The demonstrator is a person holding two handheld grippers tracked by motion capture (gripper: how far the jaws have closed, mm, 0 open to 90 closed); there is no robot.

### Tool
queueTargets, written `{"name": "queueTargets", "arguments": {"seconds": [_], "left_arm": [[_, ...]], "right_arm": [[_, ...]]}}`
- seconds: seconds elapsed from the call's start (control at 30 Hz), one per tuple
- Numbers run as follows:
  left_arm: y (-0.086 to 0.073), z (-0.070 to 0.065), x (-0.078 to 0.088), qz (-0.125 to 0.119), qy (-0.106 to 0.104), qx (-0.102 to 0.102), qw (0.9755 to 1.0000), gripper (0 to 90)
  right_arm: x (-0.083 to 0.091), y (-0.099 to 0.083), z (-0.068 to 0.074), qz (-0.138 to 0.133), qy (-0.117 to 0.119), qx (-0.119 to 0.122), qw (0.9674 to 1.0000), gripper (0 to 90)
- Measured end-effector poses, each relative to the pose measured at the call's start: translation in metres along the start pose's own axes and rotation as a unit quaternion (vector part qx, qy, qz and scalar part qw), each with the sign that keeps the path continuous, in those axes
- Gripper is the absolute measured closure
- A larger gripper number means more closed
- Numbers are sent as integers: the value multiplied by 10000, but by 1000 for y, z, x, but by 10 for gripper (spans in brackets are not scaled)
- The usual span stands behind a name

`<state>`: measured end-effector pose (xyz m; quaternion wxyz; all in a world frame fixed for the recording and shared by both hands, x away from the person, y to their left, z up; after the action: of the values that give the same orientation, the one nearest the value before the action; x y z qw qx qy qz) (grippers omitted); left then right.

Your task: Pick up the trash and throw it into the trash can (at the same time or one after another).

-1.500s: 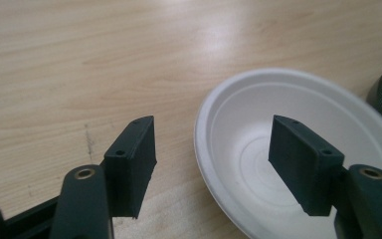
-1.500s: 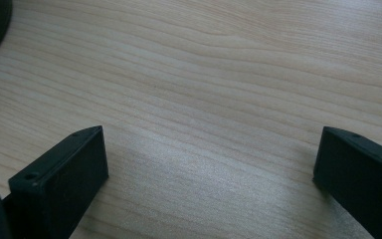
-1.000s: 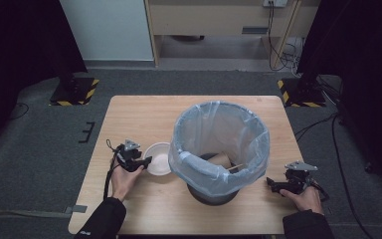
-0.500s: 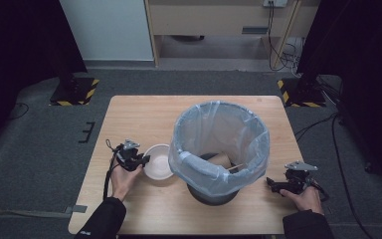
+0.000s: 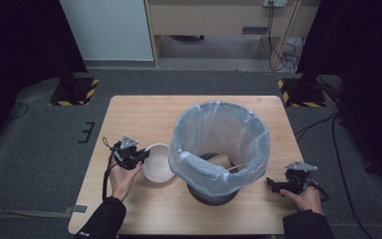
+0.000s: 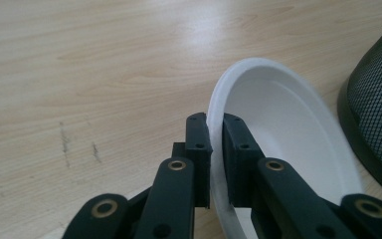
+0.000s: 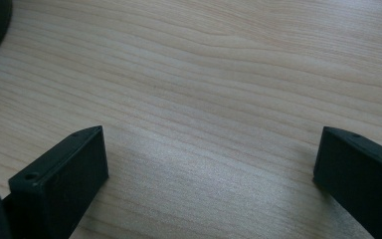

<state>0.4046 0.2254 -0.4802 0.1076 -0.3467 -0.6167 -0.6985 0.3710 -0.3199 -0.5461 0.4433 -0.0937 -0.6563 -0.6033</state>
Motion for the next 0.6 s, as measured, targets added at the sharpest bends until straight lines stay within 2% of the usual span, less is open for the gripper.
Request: {"name": "queueTargets", "arguments": {"seconds": [0.13,0.33,0.6], "left_arm": [[4,4,7,-129,110,-4,9999,835],[10,14,22,-386,250,117,9989,835],[19,28,45,-793,426,321,9954,835]], "right_arm": [[0,0,0,-3,-3,4,10000,8],[0,0,0,0,1,0,10000,8],[0,0,0,8,3,11,10000,8]]}}
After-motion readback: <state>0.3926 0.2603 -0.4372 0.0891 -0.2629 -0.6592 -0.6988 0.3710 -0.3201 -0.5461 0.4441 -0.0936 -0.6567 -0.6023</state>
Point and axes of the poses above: each handheld gripper's, and its own axes: x roughly backward along the jaws, y roughly out of its top, z roughly to its left, the point moved 1 cm from there along -x, roughly forward along the jaws, and after that the axes turned 9 degrees about y, right-handed, at the moved point
